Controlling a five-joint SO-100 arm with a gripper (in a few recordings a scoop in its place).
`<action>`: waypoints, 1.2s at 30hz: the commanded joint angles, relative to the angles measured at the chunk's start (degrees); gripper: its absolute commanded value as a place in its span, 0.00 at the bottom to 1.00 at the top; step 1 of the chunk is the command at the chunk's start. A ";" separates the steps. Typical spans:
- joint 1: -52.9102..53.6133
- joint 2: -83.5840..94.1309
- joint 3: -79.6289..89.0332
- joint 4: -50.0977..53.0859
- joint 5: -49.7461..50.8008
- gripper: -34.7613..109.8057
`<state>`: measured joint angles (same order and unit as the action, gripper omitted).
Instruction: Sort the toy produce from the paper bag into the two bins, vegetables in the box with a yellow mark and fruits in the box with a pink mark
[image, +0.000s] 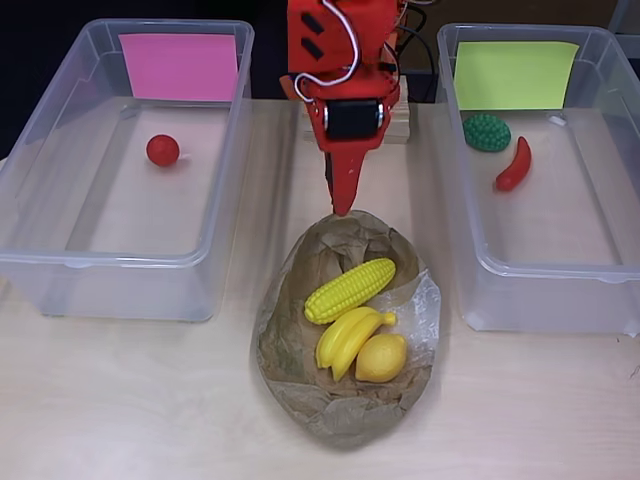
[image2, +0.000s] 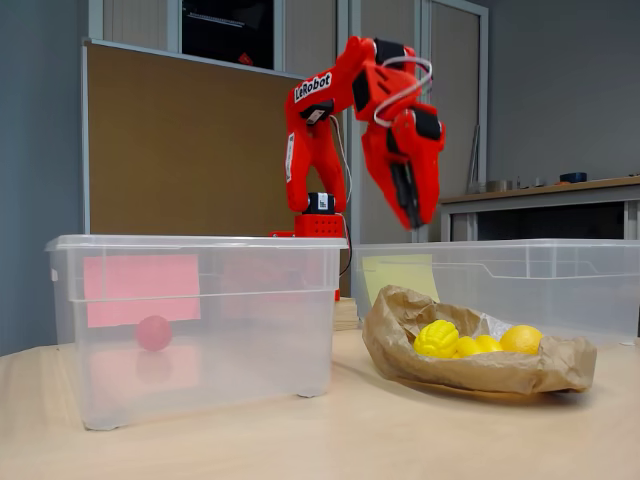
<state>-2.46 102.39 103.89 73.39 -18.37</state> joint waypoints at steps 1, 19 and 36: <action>0.62 -3.25 1.67 -3.60 -2.64 0.33; -1.49 -18.98 6.33 -12.66 -1.93 0.44; -5.45 -31.11 -1.67 -17.05 3.25 0.33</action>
<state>-6.68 71.28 103.36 56.78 -15.73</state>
